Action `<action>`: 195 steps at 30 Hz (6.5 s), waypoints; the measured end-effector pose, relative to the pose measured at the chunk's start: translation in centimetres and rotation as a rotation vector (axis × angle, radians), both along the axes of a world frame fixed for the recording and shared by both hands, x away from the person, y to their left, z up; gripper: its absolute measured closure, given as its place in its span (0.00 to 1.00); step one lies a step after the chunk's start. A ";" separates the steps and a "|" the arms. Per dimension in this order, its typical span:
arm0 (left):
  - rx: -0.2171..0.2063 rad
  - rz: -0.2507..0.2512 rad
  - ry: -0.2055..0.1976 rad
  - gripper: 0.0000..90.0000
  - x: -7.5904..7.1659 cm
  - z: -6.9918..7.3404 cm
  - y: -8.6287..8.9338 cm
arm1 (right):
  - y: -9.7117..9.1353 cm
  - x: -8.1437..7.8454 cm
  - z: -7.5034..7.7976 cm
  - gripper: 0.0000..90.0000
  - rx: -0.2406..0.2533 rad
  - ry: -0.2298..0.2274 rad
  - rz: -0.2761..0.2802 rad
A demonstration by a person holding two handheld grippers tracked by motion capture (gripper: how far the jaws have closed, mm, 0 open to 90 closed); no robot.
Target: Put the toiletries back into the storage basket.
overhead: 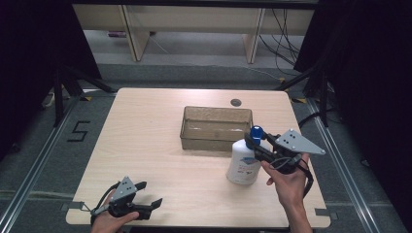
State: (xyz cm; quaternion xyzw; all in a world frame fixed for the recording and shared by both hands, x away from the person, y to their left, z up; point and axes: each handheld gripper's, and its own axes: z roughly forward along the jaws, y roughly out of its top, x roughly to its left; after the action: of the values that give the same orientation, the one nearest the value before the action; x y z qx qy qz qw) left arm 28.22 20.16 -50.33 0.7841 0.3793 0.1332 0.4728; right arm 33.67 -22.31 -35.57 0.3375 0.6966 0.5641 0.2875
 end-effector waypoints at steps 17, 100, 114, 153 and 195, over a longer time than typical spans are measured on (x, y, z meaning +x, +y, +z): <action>0.003 0.005 -0.001 0.17 -0.1 0.1 0.2 | 0.2 0.3 0.5 0.69 -0.014 -0.004 -0.008; 0.003 0.019 0.003 0.17 0.1 0.1 0.3 | 1.2 7.6 10.3 0.69 0.067 -0.067 -0.014; 0.000 0.015 -0.001 0.17 0.1 0.1 0.3 | 1.4 9.9 9.6 0.69 0.056 -0.056 -0.038; -0.018 0.014 -0.007 0.17 0.0 0.2 0.2 | 1.4 13.6 4.9 0.69 0.070 0.024 -0.093; -0.028 0.013 -0.007 0.17 0.0 0.1 0.1 | 1.5 13.5 1.4 0.68 0.021 0.066 -0.106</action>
State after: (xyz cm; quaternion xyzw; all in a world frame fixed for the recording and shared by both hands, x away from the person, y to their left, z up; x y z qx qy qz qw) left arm 28.18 20.28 -50.27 0.7744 0.3846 0.1340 0.4841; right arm 47.18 -20.79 -34.17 0.3954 0.6808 0.5441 0.2900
